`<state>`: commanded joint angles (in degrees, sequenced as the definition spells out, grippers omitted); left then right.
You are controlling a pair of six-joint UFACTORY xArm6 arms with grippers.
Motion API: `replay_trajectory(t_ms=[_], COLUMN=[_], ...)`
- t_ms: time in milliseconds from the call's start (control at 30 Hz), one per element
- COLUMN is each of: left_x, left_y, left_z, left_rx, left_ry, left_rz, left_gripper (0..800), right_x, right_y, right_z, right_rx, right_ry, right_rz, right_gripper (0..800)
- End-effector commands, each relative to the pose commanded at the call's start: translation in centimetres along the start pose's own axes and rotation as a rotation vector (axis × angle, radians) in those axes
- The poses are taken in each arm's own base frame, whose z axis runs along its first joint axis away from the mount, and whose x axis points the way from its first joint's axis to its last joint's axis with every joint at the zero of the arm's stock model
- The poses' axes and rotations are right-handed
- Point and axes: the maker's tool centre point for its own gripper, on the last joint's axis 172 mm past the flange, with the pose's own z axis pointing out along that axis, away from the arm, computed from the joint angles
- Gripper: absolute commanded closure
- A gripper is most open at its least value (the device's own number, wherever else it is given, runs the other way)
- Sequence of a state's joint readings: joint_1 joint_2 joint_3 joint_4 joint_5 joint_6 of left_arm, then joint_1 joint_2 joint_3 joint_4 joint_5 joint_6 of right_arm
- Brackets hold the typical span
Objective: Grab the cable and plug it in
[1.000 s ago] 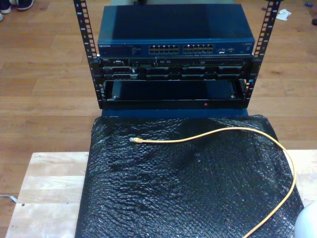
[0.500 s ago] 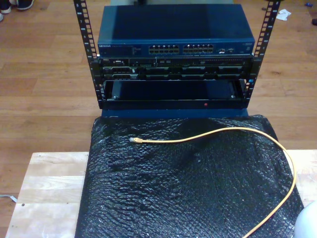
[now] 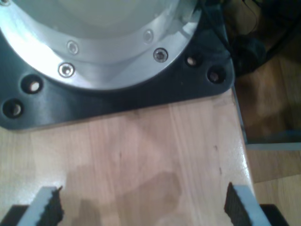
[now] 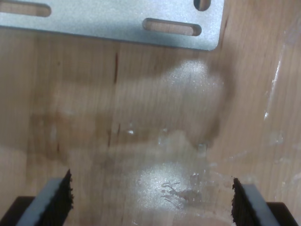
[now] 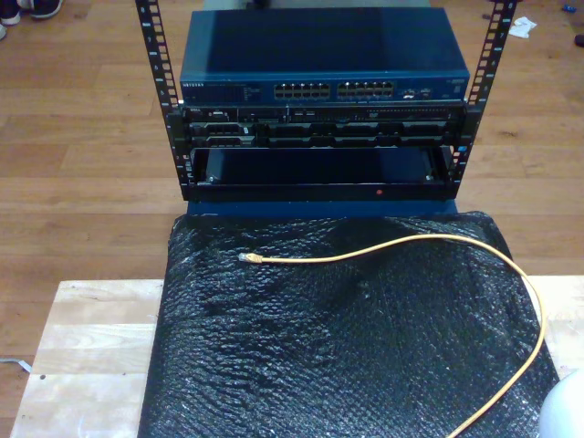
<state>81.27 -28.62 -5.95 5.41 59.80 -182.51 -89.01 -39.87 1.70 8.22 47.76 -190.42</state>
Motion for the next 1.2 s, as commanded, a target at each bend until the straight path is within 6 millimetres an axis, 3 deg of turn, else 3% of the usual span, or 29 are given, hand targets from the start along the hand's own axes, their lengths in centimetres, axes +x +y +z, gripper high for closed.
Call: replay_trajectory(t_ms=[567, 933, 1200], left_x=[0.4, 0.6, 1.2], left_y=[0.2, 0.5, 0.5], left_z=[-0.7, -2.7, -5.2], left_rx=[-0.004, -0.008, -0.003], left_ry=[0.025, 0.041, 0.08], left_rz=[-0.005, -0.009, -0.016], left_gripper=[0, 0, 0], right_x=[-0.9, -0.7, -2.8], right_y=[0.3, 1.6, 2.2], right_z=[-1.8, -7.3, -11.4], right_rx=[-0.003, -0.027, -0.033], right_ry=[-0.026, 0.062, 0.067], right_rz=[0.0, 0.05, 0.142], right_gripper=[0, 0, 0])
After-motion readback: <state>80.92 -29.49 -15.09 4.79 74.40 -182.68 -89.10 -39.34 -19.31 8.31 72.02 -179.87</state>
